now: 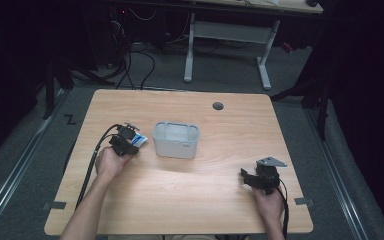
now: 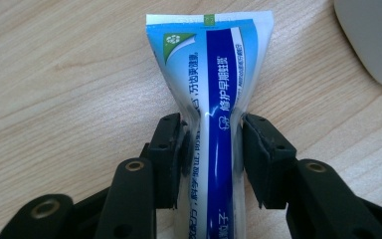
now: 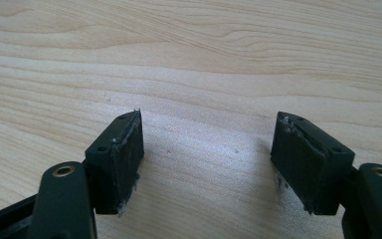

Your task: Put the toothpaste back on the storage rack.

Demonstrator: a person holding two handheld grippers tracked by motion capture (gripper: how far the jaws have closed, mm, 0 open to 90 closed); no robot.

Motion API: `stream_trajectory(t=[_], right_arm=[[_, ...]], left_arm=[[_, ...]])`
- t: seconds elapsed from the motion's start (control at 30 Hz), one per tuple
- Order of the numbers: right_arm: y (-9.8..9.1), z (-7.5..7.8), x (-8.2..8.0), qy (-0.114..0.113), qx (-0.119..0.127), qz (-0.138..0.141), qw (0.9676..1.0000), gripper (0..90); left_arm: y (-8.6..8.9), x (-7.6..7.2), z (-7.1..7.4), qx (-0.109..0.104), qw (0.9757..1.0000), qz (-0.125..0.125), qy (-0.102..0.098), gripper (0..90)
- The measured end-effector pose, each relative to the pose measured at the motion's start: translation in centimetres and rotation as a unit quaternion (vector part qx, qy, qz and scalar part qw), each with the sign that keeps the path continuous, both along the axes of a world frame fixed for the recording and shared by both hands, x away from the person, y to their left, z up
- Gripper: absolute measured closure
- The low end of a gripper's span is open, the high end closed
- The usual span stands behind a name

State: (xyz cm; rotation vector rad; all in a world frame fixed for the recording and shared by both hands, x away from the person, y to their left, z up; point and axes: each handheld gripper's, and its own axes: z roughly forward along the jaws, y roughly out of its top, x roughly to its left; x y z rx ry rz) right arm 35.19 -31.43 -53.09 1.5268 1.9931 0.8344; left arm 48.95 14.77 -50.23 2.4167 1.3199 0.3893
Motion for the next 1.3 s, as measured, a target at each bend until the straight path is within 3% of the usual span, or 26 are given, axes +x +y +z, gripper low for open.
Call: stream_trajectory(t=[0.2,0.43,0.6,0.8,1.07,1.3], right_arm=[[0.0,0.0,0.0,0.0,0.0,0.0,1.0,28.7],[0.0,0.0,0.0,0.0,0.0,0.001,1.0,28.7],[0.0,0.0,0.0,0.0,0.0,0.001,1.0,28.7],[0.0,0.0,0.0,0.0,-0.001,0.002,1.0,28.7],[0.0,0.0,0.0,0.0,0.0,0.0,1.0,28.7],[0.0,0.0,0.0,0.001,0.0,0.002,1.0,28.7]], left_arm=[[0.2,0.1,0.0,-0.003,1.0,-0.004,0.002,63.4],[0.8,0.2,0.4,-0.026,0.9996,0.0,0.007,69.3],[0.8,0.2,0.5,-0.025,0.9997,-0.001,0.003,71.3],[1.3,-0.3,1.8,-0.056,0.9983,0.002,-0.018,72.2],[1.8,-0.9,3.1,-0.07,0.9969,-0.003,-0.037,72.8],[2.7,-2.1,5.2,-0.092,0.9937,-0.005,-0.064,73.2]])
